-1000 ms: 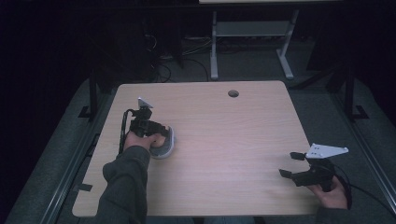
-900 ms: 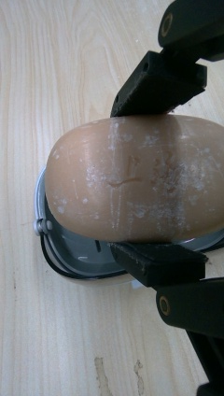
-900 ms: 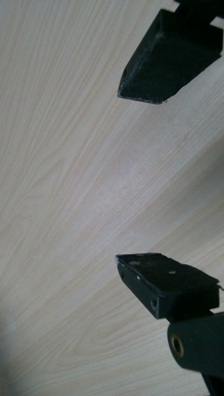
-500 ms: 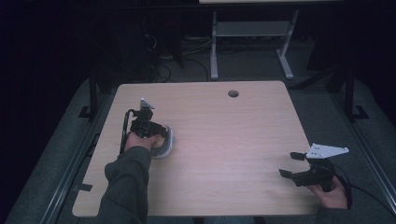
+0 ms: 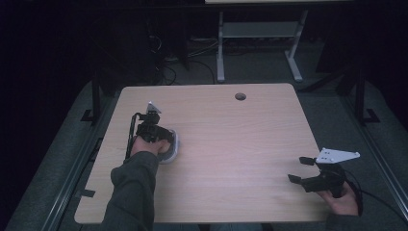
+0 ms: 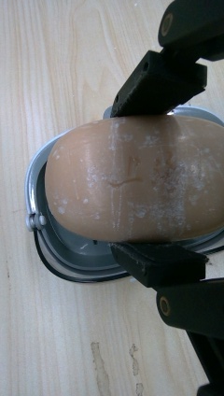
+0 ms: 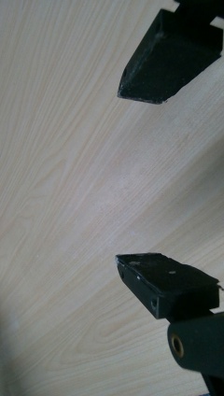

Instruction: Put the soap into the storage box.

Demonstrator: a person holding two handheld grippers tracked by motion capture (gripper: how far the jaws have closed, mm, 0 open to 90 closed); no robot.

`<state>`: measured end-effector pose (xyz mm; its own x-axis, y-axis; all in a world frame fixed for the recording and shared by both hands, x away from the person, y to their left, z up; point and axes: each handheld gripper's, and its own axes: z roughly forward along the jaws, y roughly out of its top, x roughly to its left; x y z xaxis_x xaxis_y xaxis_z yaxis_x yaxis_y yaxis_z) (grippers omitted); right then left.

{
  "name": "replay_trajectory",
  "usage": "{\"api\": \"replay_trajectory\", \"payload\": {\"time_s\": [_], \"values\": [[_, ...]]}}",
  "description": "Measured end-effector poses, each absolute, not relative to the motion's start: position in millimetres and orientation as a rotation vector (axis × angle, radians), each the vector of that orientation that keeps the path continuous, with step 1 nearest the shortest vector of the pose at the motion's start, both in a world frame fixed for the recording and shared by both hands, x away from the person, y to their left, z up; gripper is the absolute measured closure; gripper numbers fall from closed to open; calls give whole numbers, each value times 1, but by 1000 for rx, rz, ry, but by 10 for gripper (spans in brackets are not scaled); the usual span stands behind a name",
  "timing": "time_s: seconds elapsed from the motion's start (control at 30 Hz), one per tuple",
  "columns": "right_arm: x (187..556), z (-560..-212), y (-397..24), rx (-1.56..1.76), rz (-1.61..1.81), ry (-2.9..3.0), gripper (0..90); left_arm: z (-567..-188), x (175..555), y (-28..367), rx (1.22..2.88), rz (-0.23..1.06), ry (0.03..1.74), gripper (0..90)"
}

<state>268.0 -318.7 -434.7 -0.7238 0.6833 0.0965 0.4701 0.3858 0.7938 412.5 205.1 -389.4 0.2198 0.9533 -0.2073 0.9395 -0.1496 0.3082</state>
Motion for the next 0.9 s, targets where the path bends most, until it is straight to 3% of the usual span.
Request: {"api": "replay_trajectory", "payload": {"time_s": [0.33,0.9], "values": [[268,-435,-319,1028,1252,2398,158,-385,412,207,2107,23,1741,358],[267,-434,-318,1020,1248,2401,158,-371,409,198,2137,55,1678,318]]}}
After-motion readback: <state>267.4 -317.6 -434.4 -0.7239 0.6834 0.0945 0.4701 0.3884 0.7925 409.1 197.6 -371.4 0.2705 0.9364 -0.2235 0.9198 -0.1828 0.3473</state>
